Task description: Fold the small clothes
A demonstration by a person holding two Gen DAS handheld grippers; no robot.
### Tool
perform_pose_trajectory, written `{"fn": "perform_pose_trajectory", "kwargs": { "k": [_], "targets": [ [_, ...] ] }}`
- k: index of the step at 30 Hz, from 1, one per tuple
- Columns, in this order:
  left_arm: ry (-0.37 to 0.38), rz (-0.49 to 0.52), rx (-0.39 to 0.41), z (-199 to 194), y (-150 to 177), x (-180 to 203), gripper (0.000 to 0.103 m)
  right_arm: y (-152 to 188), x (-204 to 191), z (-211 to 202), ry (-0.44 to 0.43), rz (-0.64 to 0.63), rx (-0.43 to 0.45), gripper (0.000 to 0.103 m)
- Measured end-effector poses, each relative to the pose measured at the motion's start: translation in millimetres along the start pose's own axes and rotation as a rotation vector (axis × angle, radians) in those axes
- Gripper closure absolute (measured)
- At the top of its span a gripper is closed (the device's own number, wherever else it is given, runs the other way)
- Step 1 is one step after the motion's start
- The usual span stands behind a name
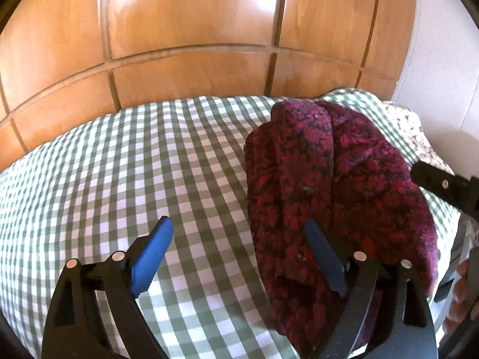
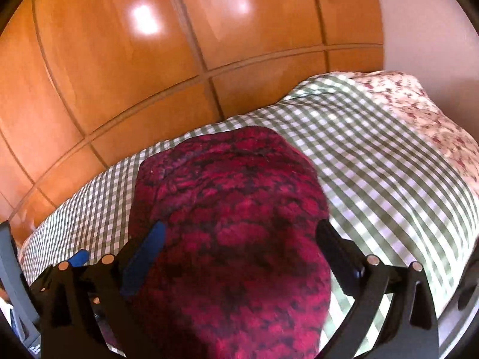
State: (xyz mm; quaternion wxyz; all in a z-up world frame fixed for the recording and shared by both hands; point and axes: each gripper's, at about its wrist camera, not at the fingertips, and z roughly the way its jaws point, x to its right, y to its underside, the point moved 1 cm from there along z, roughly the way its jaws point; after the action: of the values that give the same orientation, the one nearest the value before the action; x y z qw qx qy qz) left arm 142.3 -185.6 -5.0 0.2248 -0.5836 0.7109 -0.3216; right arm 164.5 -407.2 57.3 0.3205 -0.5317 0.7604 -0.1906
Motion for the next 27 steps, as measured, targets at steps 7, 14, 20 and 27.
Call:
{"fn": "perform_pose_trajectory", "kwargs": {
  "k": [7,14,20,27],
  "targets": [
    [0.005,0.000,0.063,-45,8,-2,0.014,31,-10,-52,0.069,0.005,0.055,0.002],
    [-0.028,-0.023,0.141,-91,29,-15,0.006,73,-35,-84,0.176,-0.062,0.121,0.002],
    [-0.057,-0.033,0.156,-113,47,-21,0.004,95,-51,-96,0.251,-0.086,0.146,0.002],
    [-0.086,-0.037,0.152,-120,60,-25,0.004,103,-55,-99,0.268,-0.074,0.135,0.002]
  ]
}}
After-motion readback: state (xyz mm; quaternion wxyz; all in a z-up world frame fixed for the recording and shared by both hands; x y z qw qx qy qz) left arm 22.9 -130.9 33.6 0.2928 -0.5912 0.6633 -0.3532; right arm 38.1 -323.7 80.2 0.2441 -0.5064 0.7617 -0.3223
